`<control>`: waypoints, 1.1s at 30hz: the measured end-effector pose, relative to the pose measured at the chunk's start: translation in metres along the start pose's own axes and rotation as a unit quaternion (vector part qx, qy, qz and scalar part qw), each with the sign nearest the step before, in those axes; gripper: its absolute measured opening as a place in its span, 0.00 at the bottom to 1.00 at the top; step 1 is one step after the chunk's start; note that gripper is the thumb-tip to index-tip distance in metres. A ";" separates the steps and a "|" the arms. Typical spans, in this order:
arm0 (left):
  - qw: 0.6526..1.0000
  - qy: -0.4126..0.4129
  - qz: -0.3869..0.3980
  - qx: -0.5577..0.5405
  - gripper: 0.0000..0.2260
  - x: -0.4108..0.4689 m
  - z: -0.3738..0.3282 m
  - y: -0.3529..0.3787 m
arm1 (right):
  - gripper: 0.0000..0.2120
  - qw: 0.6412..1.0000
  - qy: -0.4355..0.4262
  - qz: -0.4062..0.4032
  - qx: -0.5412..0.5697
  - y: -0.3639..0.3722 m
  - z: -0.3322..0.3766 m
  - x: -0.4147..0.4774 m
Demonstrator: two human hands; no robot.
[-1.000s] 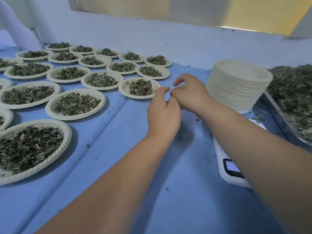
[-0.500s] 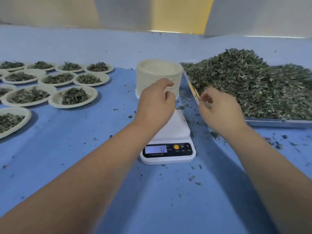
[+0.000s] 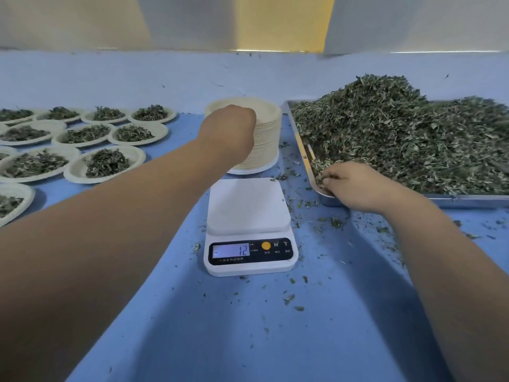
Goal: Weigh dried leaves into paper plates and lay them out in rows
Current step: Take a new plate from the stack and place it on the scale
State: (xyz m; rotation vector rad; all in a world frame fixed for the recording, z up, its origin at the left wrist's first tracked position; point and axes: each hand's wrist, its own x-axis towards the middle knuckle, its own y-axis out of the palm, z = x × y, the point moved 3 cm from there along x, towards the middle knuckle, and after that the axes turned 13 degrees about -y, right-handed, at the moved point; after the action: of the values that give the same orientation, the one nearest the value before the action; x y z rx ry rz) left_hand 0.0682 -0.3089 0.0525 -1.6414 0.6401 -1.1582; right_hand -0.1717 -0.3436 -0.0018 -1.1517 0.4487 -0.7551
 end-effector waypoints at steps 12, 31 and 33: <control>0.997 0.060 -0.034 0.040 0.15 0.003 0.002 -0.011 | 0.15 0.991 -0.020 -0.133 -0.004 0.005 -0.013 -0.001; 0.975 0.145 -0.004 0.167 0.11 0.003 0.002 -0.025 | 0.16 0.997 0.026 -0.073 0.028 -0.001 -0.010 0.001; 0.974 0.149 -0.004 0.170 0.09 0.002 -0.001 -0.025 | 0.19 0.995 0.024 -0.086 0.035 -0.001 -0.011 0.001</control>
State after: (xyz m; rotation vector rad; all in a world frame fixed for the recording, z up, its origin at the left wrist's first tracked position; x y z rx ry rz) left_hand 0.0657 -0.3017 0.0765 -1.1932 0.5834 -1.4475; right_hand -0.1790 -0.3519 -0.0046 -1.1171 0.3637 -0.9424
